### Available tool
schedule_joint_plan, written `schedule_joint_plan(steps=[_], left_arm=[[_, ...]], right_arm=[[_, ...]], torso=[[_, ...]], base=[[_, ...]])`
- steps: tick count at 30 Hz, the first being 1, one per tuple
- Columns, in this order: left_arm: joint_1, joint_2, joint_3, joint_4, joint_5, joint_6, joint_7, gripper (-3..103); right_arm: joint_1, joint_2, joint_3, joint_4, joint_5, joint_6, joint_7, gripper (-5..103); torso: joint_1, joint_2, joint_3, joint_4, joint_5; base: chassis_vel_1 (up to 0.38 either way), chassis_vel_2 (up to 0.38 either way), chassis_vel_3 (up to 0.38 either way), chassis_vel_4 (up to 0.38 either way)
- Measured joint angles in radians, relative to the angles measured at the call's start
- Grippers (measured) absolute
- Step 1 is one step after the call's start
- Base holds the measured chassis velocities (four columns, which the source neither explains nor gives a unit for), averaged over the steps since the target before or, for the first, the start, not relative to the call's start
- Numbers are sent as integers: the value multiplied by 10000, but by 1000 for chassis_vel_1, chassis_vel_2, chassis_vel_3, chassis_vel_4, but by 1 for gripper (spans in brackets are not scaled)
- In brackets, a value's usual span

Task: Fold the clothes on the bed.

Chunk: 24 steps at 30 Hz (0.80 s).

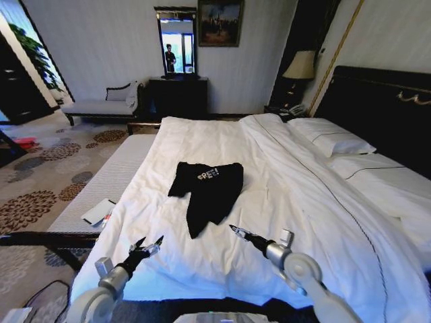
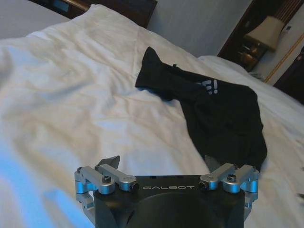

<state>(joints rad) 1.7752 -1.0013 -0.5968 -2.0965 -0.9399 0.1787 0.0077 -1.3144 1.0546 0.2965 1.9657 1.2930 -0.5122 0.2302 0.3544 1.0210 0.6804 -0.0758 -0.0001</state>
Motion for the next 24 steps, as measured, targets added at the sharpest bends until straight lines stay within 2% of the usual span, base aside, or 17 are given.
schedule_joint_plan(steps=[5,8,16,24], left_arm=[[27,-11,207,-316,-65,74,-158,100],[-220,63,402,-382,-104,116,-282,100],[-175,304,378,-403,-238,160,-397,100],[21,229,412,-591,-230,178,-470,100]], right_arm=[[766,471,-441,-610,22,15,63,100],[1171,786,-525,-906,107,18,85,100],[1431,1031,-960,-1226,-70,38,-16,100],[1911,1416,-1285,-1843,-337,152,-161,100]], torso=[[0,0,0,8,1],[0,0,0,-1,-1],[0,0,0,1,0],[0,0,0,4,1]], base=[[0,0,0,0],[0,0,0,0],[0,0,0,0],[0,0,0,0]])
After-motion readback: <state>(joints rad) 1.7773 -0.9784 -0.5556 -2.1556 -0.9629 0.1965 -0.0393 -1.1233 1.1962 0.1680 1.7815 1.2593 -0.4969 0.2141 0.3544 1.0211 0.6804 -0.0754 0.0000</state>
